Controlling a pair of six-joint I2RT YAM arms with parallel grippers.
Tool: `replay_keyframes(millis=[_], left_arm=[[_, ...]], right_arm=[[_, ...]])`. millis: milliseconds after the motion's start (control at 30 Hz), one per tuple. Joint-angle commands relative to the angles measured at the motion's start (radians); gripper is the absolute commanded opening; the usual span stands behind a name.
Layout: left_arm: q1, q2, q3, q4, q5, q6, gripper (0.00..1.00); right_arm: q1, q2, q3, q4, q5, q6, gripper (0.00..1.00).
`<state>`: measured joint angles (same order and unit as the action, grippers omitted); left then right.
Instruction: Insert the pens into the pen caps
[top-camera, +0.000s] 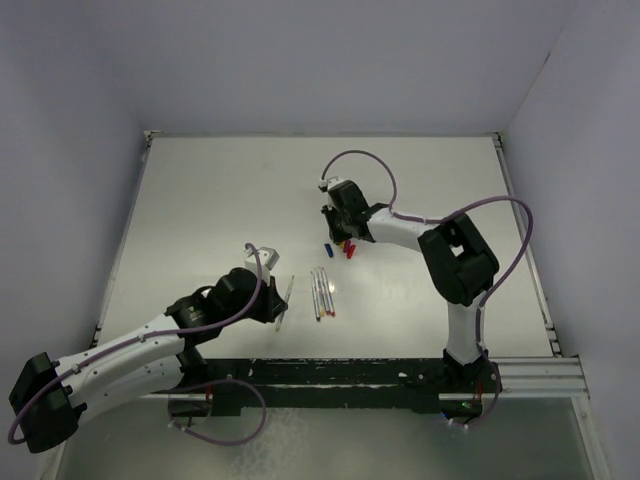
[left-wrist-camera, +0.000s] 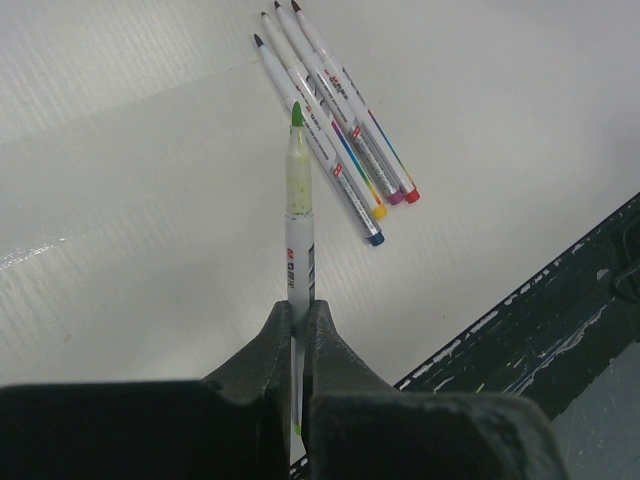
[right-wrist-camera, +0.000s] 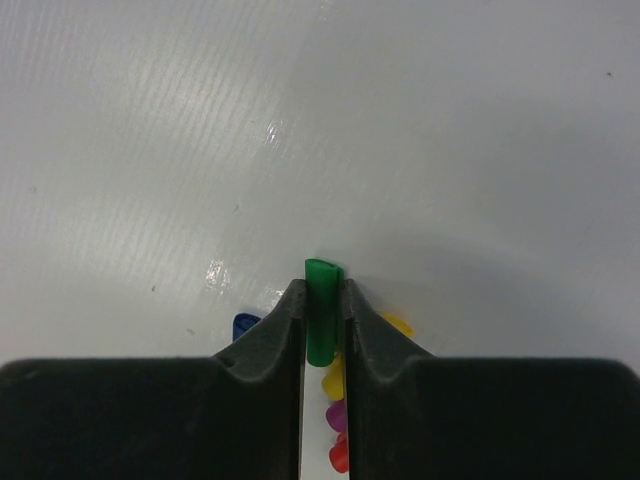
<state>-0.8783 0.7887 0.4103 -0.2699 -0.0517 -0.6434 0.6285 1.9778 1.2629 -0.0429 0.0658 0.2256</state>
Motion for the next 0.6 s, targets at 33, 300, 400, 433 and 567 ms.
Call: replay_keyframes(millis=[33,300,400,433,567], left_arm=[[-0.004,-0.008,-0.003,0.045,-0.006,0.002,0.0],[-0.003,0.003,0.033,0.047,-0.036,0.024,0.0],[-0.004,0.016,0.06,0.06,-0.044,0.049,0.0],[-0.004,0.02,0.069,0.065,-0.049,0.056,0.0],[-0.004,0.037,0.097,0.105,-0.056,0.085,0.0]], right_arm=[[0.005,0.023,0.045,-0.052,0.018,0.0,0.06],[0.006,-0.03,0.098,-0.052,-0.021,0.012,0.0],[0.007,-0.132,0.066,-0.005,-0.056,0.03,0.0],[0.007,-0.167,0.047,0.028,-0.065,0.036,0.0],[0.007,-0.317,-0.051,0.131,-0.107,0.066,0.0]])
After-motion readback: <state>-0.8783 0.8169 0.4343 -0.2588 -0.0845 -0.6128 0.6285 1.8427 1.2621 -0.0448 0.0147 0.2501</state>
